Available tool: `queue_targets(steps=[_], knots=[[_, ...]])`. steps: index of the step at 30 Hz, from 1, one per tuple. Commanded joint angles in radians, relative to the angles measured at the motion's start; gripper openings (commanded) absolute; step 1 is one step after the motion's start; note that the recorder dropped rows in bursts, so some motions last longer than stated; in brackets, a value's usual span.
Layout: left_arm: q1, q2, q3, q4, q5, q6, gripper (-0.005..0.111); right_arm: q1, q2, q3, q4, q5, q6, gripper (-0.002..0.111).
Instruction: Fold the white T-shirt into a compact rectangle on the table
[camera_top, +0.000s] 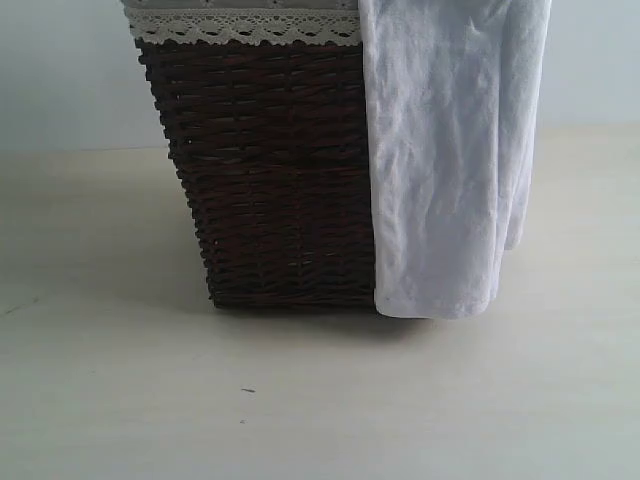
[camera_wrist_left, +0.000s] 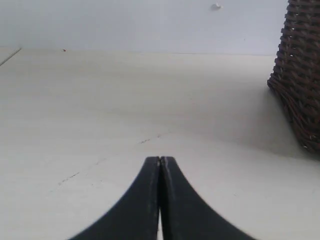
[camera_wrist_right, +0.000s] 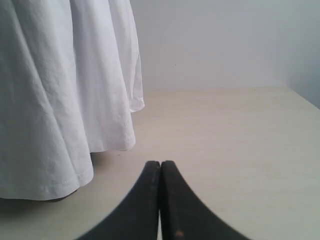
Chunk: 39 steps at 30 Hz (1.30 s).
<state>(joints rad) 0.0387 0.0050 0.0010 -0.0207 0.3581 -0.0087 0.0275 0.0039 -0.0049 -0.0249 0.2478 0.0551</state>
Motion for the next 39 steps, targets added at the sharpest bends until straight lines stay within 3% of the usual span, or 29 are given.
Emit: queue_targets(steps=[1, 8, 10, 20, 22, 24, 26, 29, 31, 33, 36, 39], knots=[[0.003, -0.005, -0.001, 0.001, -0.006, 0.002, 0.0, -0.005, -0.004, 0.005, -0.006, -0.01, -0.001, 0.0], [0.003, -0.005, -0.001, 0.012, -0.006, 0.009, 0.0, -0.005, -0.004, 0.005, -0.008, -0.014, -0.001, 0.0], [0.003, -0.005, -0.001, 0.043, -0.039, 0.079, 0.0, -0.005, -0.004, 0.005, -0.011, -0.035, -0.011, 0.0], [0.003, -0.005, -0.001, 0.031, -0.429, -0.022, 0.0, -0.005, -0.004, 0.005, 0.03, -0.492, 0.034, 0.0], [0.0, -0.005, -0.001, 0.031, -0.541, -0.149, 0.0, -0.005, -0.004, 0.005, 0.032, -0.554, 0.153, 0.0], [0.0, -0.005, -0.001, 0.031, -0.588, -0.406, 0.0, -0.005, -0.004, 0.005, 0.019, -0.58, 0.235, 0.0], [0.0, -0.005, -0.001, 0.084, -0.635, -0.559, 0.0, -0.005, -0.004, 0.005, -0.014, -0.583, 0.277, 0.0], [-0.004, 0.001, -0.015, 0.42, -0.737, -0.886, 0.0, -0.005, -0.004, 0.005, -0.115, -0.609, 0.374, 0.0], [-0.004, 0.057, -0.072, 0.704, -0.866, -1.154, 0.0, -0.005, -0.004, 0.005, -0.215, -0.632, 0.466, 0.0], [-0.004, 0.135, -0.142, 0.876, -0.971, -1.309, 0.0, -0.005, -0.004, 0.002, -0.283, -0.637, 0.566, 0.001], [-0.002, 0.292, -0.246, 0.991, -1.037, -1.394, 0.011, -0.005, 0.019, -0.07, -0.328, -0.632, 0.646, 0.01], [-0.002, 0.399, -0.288, 0.999, -1.053, -1.406, 0.028, -0.005, 0.096, -0.155, -0.337, -0.596, 0.646, 0.028]])
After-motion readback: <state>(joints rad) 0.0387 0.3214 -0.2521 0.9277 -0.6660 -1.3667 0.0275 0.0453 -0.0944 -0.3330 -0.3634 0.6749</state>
